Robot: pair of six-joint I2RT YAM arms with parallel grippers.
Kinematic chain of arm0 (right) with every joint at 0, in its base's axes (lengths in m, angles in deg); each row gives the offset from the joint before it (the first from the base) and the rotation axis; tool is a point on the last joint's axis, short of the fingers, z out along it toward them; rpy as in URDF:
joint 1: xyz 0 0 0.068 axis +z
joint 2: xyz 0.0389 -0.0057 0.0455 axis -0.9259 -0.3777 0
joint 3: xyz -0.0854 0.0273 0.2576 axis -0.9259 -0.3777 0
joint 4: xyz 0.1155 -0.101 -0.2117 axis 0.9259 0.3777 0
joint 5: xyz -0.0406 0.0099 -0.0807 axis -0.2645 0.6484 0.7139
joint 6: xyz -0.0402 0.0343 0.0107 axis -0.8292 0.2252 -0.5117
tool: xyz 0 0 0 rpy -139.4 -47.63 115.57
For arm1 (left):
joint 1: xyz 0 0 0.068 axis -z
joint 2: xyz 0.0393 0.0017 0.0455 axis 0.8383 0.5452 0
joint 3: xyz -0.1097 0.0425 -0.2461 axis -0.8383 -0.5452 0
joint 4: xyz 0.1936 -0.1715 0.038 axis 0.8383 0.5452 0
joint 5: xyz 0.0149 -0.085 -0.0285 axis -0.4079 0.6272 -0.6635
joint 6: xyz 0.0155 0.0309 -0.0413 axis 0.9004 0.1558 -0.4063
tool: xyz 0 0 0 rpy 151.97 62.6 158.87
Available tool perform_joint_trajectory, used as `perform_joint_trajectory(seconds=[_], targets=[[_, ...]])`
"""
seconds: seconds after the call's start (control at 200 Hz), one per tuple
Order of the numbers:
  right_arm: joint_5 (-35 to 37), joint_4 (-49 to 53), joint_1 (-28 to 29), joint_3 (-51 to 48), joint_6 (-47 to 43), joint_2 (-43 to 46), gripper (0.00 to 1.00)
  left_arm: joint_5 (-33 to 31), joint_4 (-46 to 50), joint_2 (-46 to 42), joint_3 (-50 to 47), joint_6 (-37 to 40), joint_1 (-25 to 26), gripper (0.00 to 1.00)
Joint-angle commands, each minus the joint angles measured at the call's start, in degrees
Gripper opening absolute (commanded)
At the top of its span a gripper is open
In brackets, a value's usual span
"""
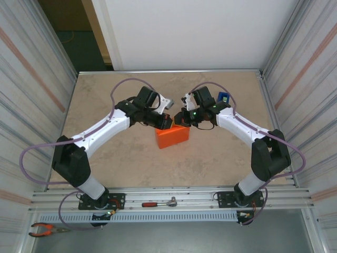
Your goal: Wrap the gift box in paper
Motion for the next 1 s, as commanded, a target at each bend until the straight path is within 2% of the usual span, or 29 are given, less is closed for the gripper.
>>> perform_joint_trajectory(seconds=[0.0, 0.19, 0.376, 0.666, 0.992], targets=[[1.6, 4.5, 0.1, -2.9, -0.3, -1.1, 0.0, -2.2, 0.7, -2.3, -1.6, 0.5, 0.6, 0.0], [1.5, 4.3, -0.2, -3.6, -0.3, -1.0, 0.0, -9.5, -7.7, -13.9, -10.6, -6.1, -1.2, 0.01], [1.2, 4.0, -0.4, -4.1, -0.4, -0.9, 0.0, -9.1, -12.2, -22.0, -19.6, -10.9, -5.5, 0.0], [1.3, 3.9, -0.4, -4.5, -0.3, -1.0, 0.0, -4.8, -16.5, -20.6, -24.4, -13.6, -6.0, 0.0], [1.5, 4.1, -0.4, -4.5, -0.2, -1.1, 0.0, -4.5, -18.4, -17.8, -23.4, -14.1, -4.1, 0.0]])
